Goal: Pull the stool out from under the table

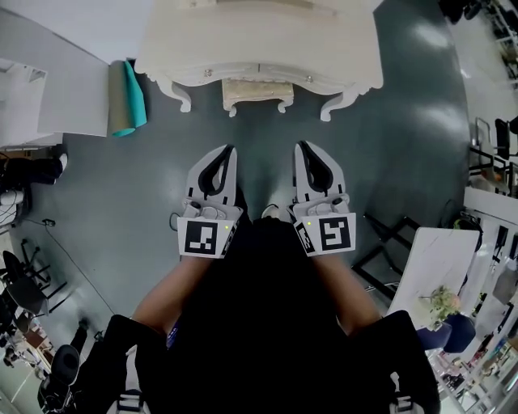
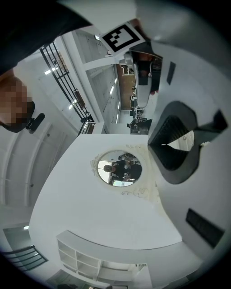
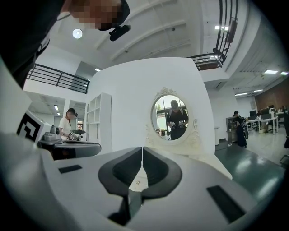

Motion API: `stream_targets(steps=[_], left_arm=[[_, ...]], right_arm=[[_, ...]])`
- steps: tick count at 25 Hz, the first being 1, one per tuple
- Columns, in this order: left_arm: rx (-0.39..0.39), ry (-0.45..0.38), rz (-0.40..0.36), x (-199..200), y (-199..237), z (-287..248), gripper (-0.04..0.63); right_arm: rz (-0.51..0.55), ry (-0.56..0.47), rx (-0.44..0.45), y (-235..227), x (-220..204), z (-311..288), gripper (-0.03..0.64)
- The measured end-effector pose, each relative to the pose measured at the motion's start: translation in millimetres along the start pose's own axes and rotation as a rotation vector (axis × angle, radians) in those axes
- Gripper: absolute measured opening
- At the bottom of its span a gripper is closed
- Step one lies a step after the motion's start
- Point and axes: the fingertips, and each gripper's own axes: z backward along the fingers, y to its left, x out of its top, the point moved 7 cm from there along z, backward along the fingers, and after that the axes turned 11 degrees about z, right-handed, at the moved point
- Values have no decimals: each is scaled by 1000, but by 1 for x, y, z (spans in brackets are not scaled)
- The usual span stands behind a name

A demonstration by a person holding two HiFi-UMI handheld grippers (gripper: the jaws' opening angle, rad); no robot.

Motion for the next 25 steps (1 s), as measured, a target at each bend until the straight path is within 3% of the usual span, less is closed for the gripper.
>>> stream_targets(steps=[10,15,25], left_arm=[[-23,34,81,17,81,-36,14],[-70,55,79,15,118,-48,15],[-128,90,115,16,153,-77,14]], right_arm=[[-2,18,-23,11,7,-75,20],[-13,11,-34,24,15,-106,20],[-15,79,-82,30,5,-133,20]])
